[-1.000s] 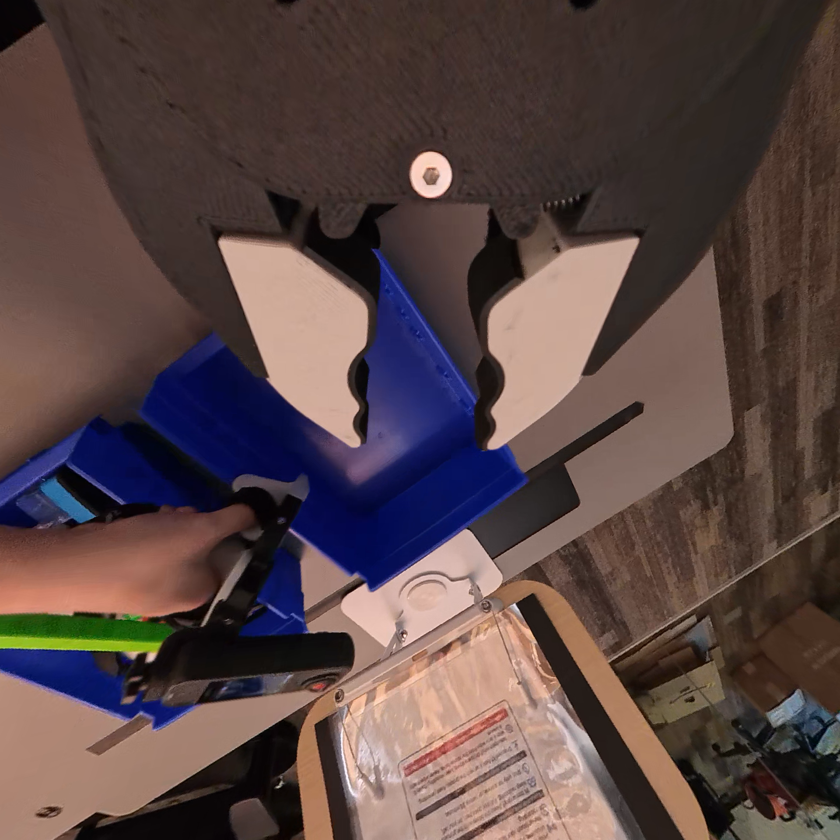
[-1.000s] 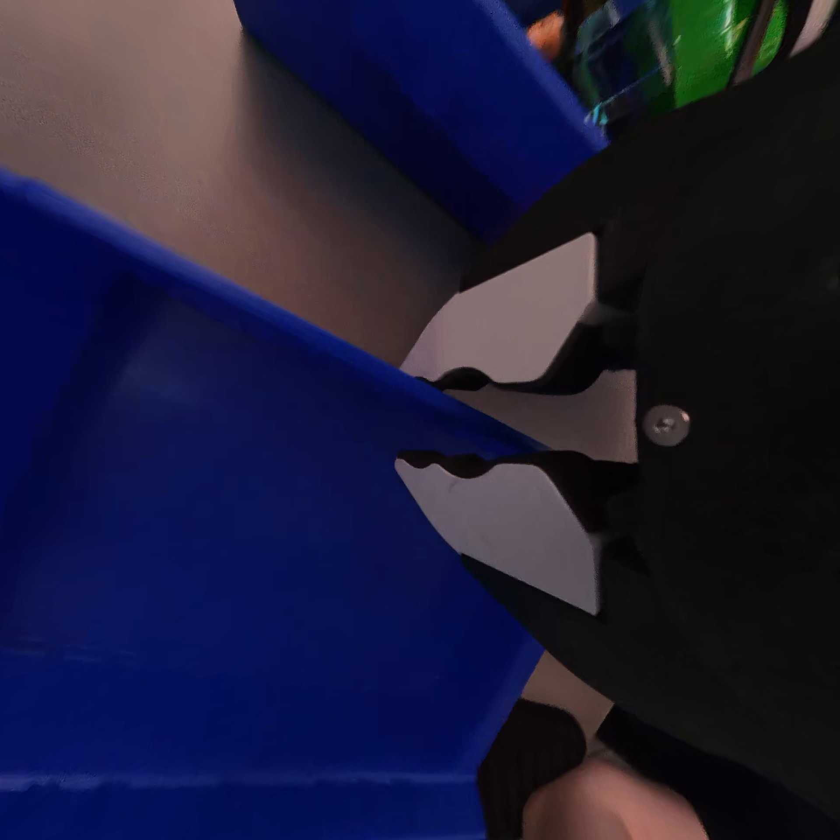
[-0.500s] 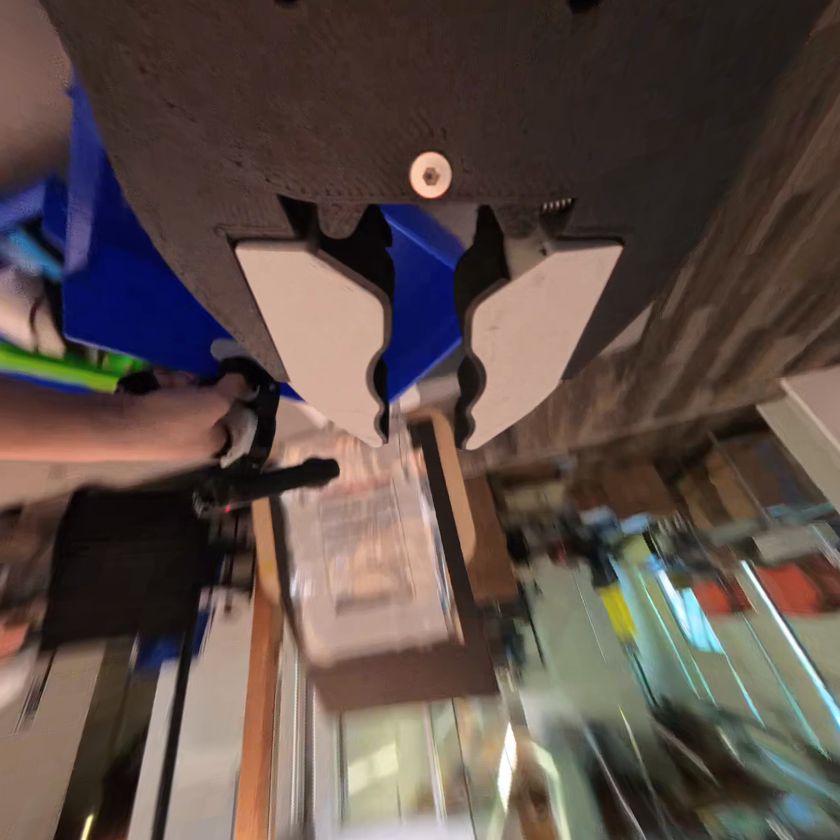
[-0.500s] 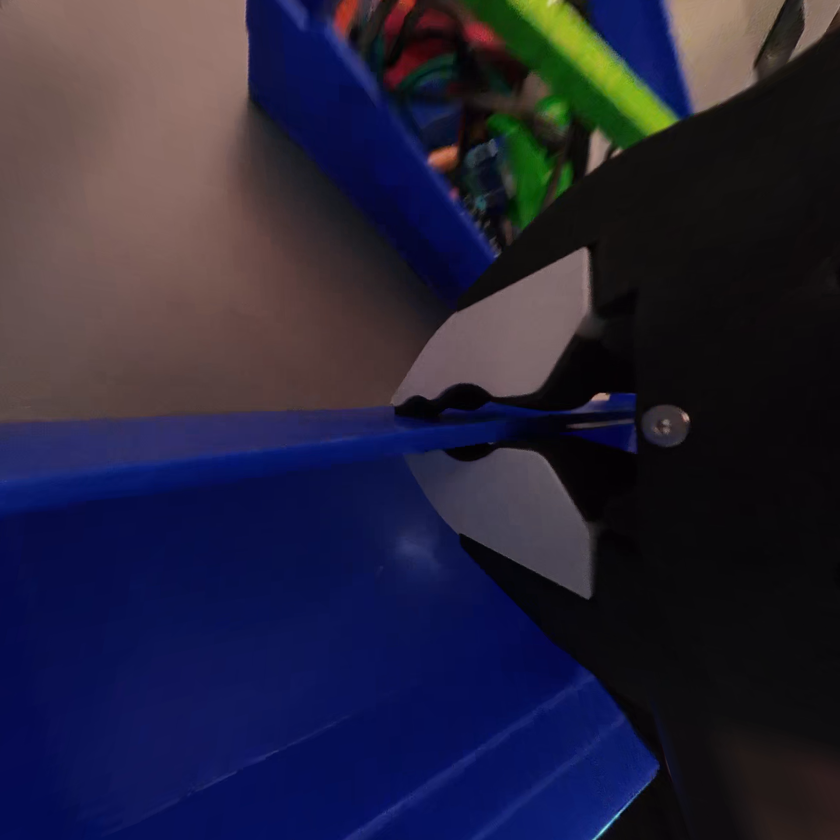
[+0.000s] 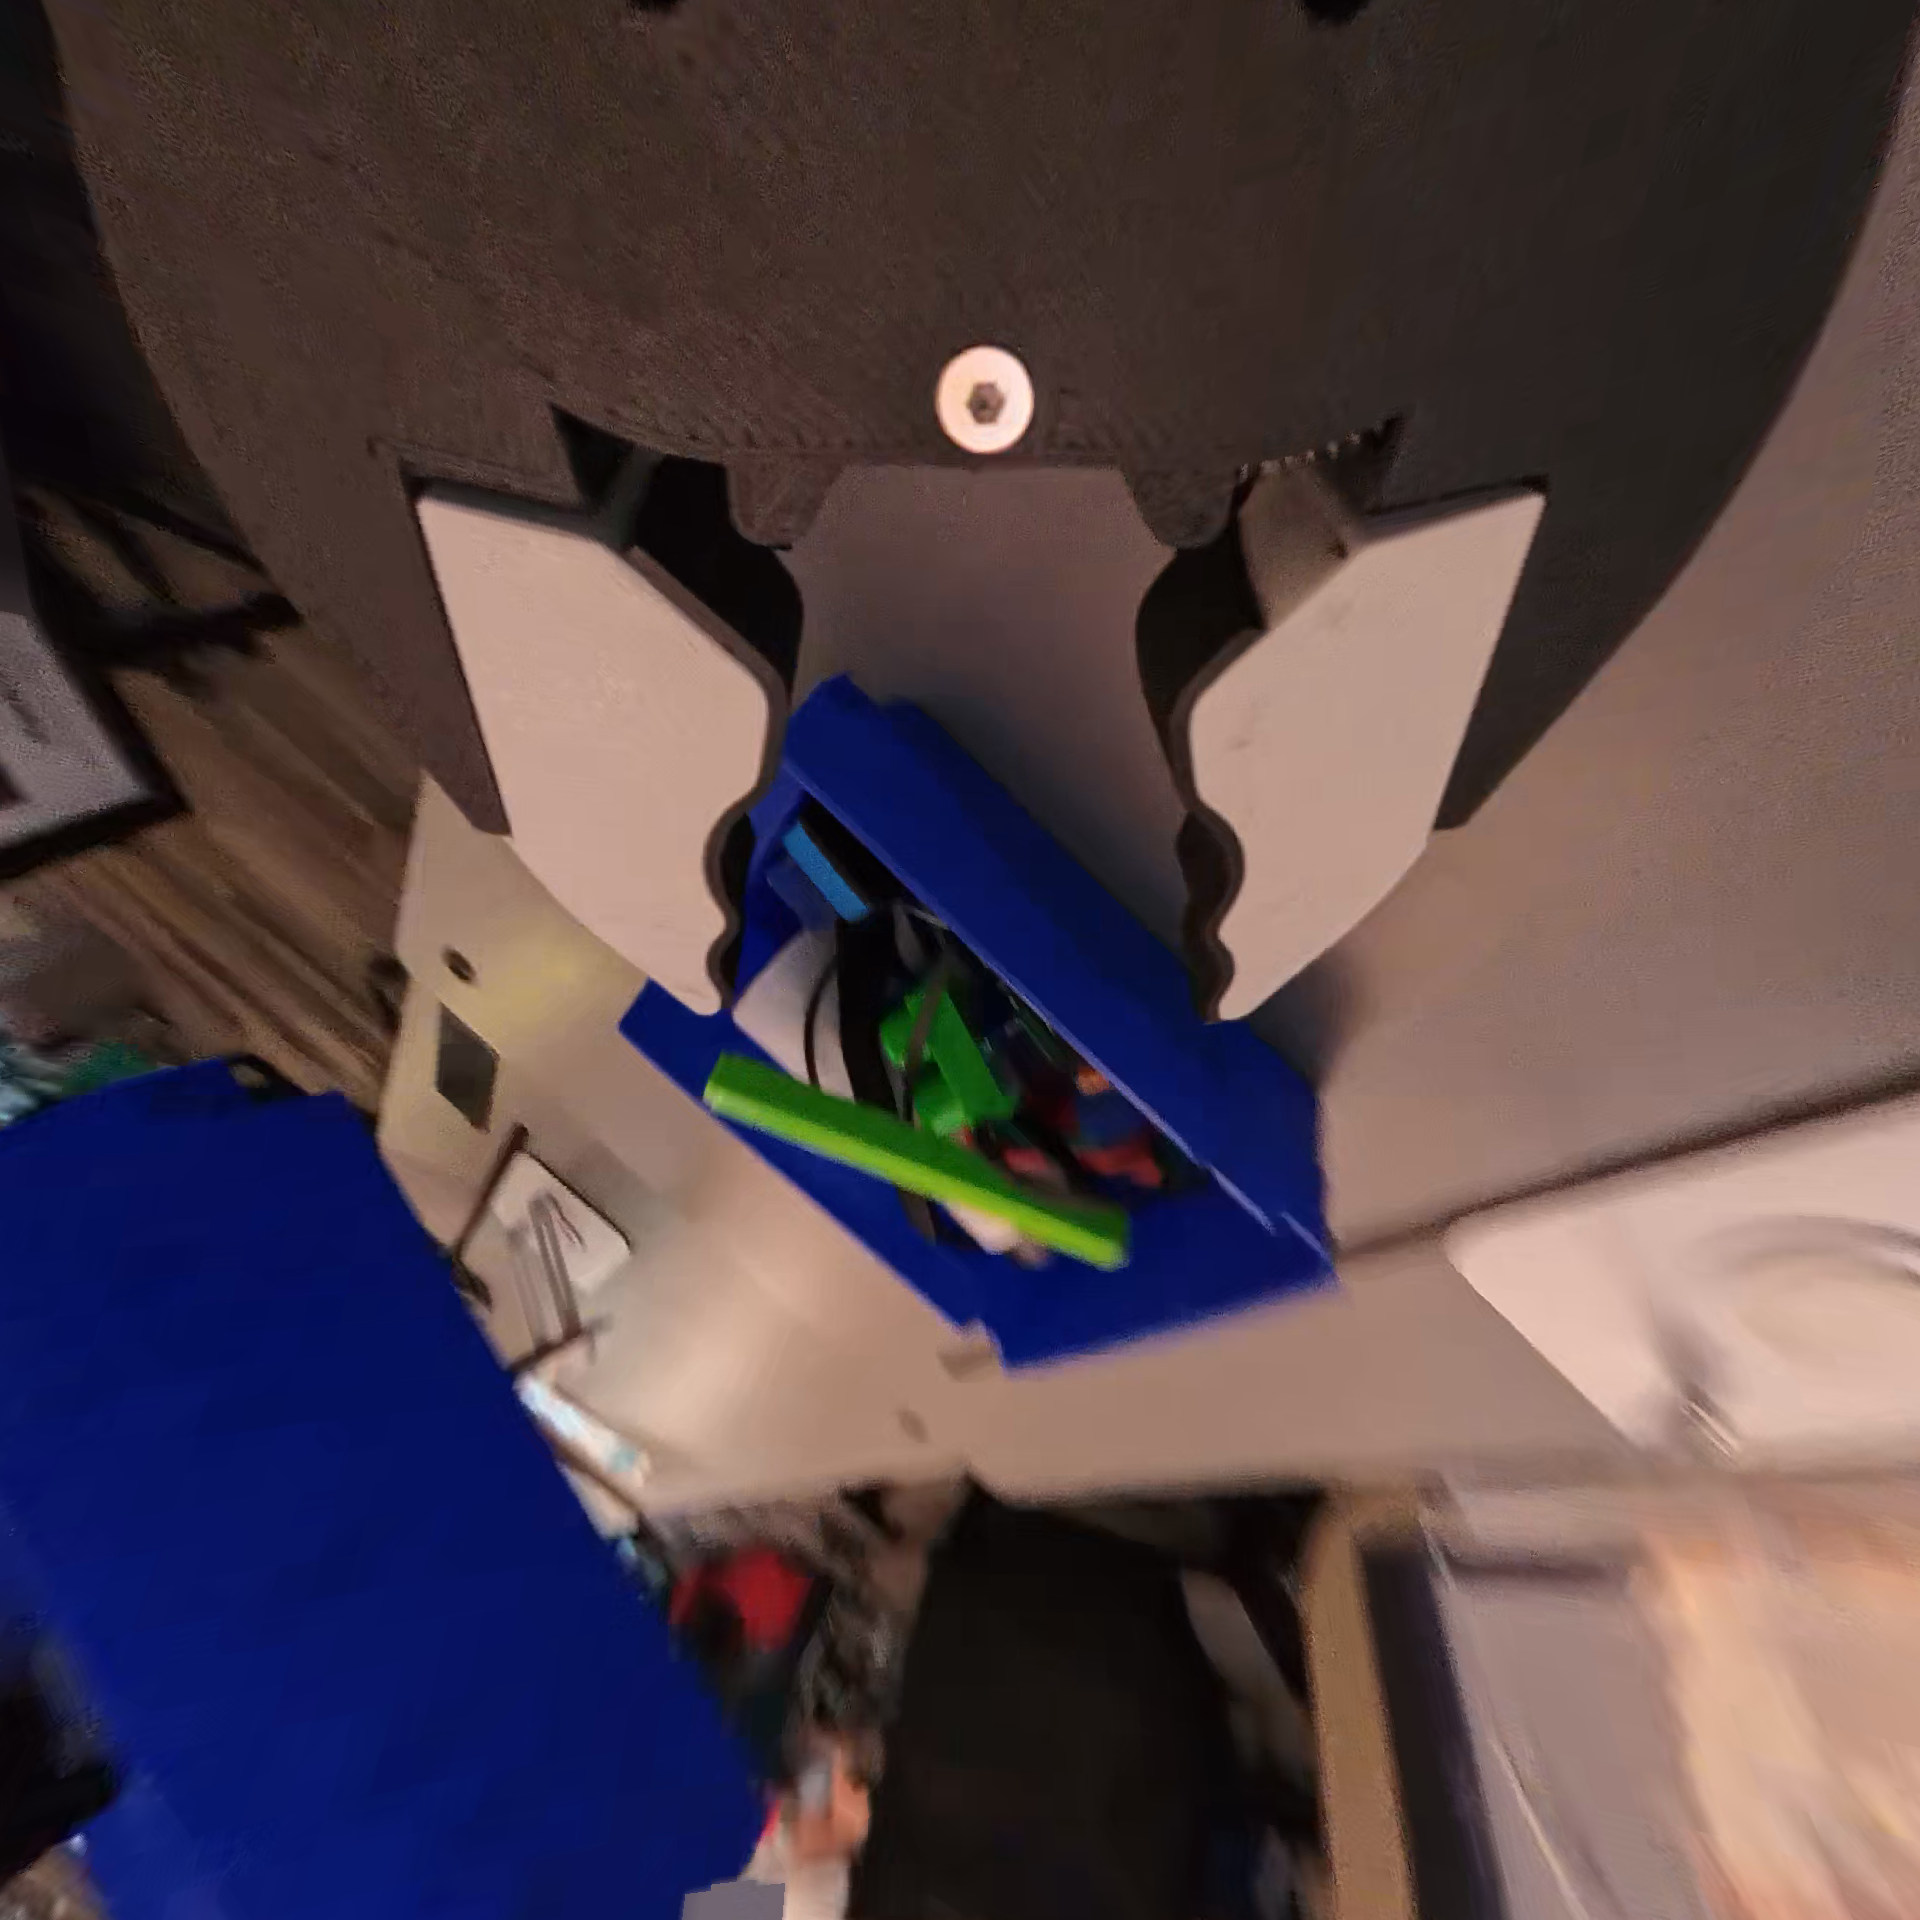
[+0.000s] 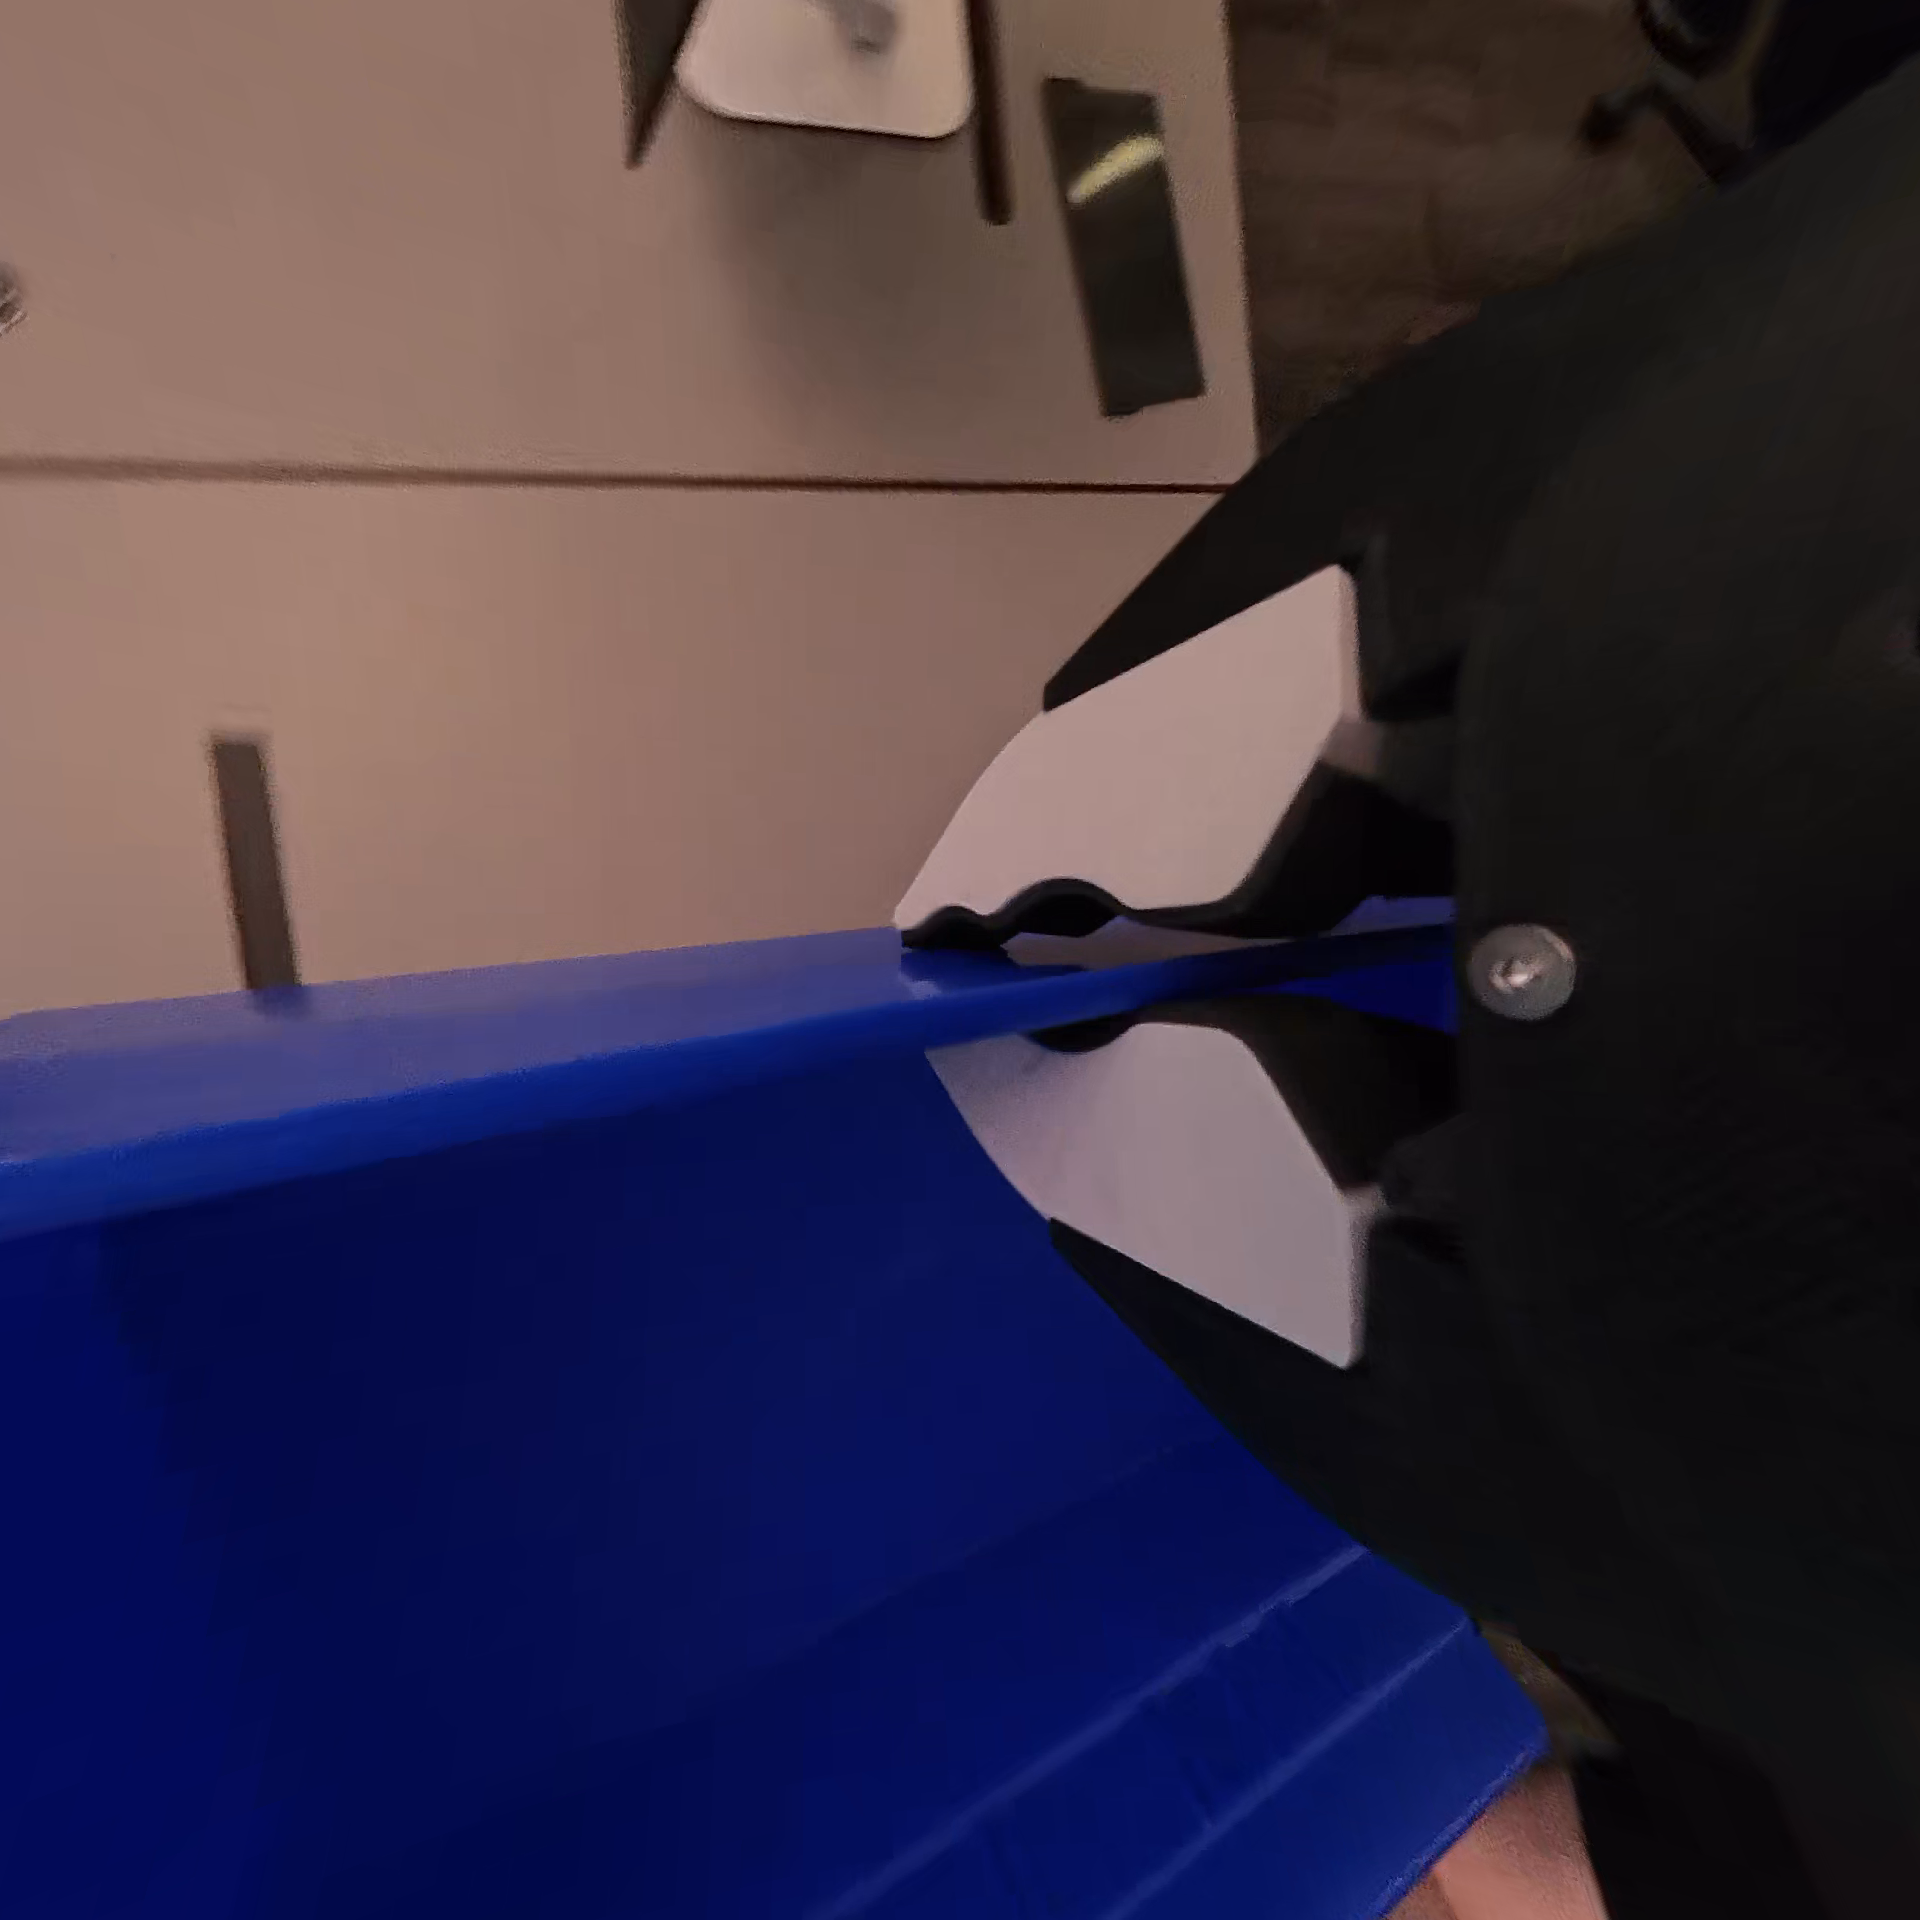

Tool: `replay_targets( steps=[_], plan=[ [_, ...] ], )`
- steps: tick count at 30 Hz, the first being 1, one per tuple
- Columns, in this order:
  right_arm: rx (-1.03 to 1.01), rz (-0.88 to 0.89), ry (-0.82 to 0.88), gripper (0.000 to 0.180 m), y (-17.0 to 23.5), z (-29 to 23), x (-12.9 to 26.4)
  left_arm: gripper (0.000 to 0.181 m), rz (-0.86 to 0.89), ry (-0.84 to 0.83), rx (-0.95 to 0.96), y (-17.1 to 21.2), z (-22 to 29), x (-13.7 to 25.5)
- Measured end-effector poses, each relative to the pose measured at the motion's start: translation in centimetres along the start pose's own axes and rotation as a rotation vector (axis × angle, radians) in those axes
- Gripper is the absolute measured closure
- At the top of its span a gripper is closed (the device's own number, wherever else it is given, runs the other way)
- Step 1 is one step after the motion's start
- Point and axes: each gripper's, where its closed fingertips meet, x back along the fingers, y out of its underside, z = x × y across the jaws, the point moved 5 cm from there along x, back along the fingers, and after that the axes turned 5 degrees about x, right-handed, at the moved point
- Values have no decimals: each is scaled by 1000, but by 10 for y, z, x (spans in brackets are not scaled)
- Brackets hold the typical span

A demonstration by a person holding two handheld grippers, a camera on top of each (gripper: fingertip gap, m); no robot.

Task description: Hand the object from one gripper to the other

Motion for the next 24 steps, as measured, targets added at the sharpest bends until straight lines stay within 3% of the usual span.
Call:
replay_targets(
  steps=[2, 3, 6, 12, 13, 20, 24],
  plan=[
    [-92, -30, 25, 171, 27, 50, -20, 103, -137, 12, 48, 26, -12, -45],
    [-127, -55, 44, 172, 41, 71, -32, 115, -198, -14, 27, 37, -16, -60],
    [-186, -161, 70, 171, 81, 116, -77, 118, -304, -61, -20, 59, -16, -84],
    [-183, -353, 44, 171, 129, 142, -161, 114, -565, 5, -29, 89, -4, -111],
    [-172, -371, 35, 171, 132, 141, -170, 133, -599, 44, -7, 91, 0, -110],
    [-87, -386, 4, 171, 127, 120, -196, 158, -746, -135, -193, 81, -13, -81],
    [-47, -364, -9, 171, 117, 100, -199, 170, -760, -238, -120, 66, -55, -42]
  ],
)
